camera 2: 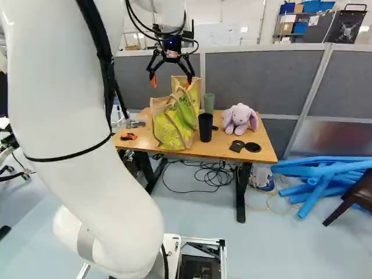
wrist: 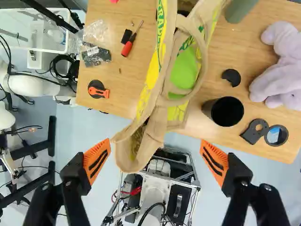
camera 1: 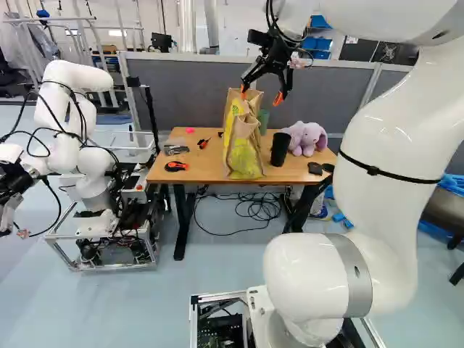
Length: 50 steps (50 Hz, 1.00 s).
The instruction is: Pick up the bag on the ground and place it on the table
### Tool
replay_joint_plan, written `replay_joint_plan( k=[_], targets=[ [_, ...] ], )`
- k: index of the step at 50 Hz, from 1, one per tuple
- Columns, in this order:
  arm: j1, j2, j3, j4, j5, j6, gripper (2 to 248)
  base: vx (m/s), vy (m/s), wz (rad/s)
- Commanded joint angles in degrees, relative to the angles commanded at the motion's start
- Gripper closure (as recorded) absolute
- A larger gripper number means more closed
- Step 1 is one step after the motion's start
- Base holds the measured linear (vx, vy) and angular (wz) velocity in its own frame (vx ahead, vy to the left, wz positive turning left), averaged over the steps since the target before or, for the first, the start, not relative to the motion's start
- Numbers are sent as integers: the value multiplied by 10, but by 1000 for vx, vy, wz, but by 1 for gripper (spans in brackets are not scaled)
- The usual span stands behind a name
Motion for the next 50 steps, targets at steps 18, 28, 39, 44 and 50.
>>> replay_joint_plan(
  k=[18, 28, 39, 44, 50],
  targets=[
    [0, 0, 0, 0, 0, 0, 3, -106, 0, 12],
    [0, 0, 0, 0, 0, 0, 3, -96, -3, 7],
    [0, 0, 0, 0, 0, 0, 3, -103, 0, 10],
    [0, 0, 0, 0, 0, 0, 3, -104, -3, 8],
    [0, 0, 0, 0, 0, 0, 3, -102, 0, 11]
  ],
)
